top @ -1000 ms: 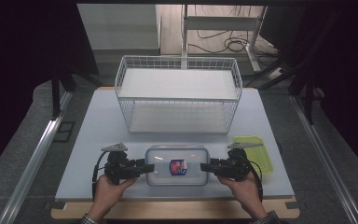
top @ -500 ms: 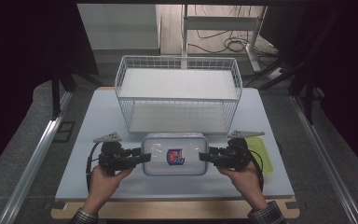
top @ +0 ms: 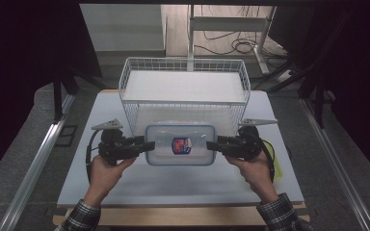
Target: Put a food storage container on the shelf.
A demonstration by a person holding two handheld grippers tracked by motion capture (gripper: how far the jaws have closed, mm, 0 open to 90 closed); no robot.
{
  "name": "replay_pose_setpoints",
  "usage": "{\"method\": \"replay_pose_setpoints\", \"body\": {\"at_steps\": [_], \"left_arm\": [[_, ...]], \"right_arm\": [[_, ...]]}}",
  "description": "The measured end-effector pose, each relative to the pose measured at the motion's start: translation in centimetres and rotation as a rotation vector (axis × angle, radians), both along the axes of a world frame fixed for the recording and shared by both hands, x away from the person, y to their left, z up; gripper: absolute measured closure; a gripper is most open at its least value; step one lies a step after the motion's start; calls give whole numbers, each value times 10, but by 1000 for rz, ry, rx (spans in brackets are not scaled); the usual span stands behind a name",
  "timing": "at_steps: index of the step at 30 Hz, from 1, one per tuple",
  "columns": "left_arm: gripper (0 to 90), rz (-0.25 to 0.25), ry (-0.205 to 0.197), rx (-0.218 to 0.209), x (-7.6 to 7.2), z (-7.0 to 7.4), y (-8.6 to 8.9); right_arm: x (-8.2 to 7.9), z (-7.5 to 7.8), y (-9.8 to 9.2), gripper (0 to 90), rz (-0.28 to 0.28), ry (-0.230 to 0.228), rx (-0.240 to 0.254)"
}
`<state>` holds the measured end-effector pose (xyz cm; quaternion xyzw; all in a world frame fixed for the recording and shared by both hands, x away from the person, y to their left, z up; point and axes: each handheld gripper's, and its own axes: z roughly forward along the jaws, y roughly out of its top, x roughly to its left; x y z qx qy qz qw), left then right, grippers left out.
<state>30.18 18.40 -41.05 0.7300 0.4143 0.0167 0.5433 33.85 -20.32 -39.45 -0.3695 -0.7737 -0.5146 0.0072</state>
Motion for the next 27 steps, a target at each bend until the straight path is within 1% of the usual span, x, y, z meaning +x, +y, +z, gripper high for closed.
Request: {"method": "replay_pose_setpoints", "body": {"at_steps": [5, 11, 17, 20, 22, 26, 27], "left_arm": [[526, 9, -19, -4, 9, 15, 2], [526, 13, -25, -21, 20, 29, 5], [528, 14, -27, -38, 31, 39, 7], [528, 16, -31, -39, 36, 46, 8], [528, 17, -34, -35, 39, 51, 9], [529, 17, -42, -37, 45, 59, 9], [529, 16, -43, -37, 47, 61, 9]], "right_arm": [[8, 13, 2, 498, -1, -28, 8], [19, 30, 5, 500, -9, -50, 20], [30, 45, 6, 503, -16, -48, 34], [36, 51, 6, 503, -19, -54, 39], [39, 56, 7, 503, -19, -50, 39], [46, 63, 7, 504, -25, -60, 52], [48, 66, 7, 504, -27, -55, 57]]}}
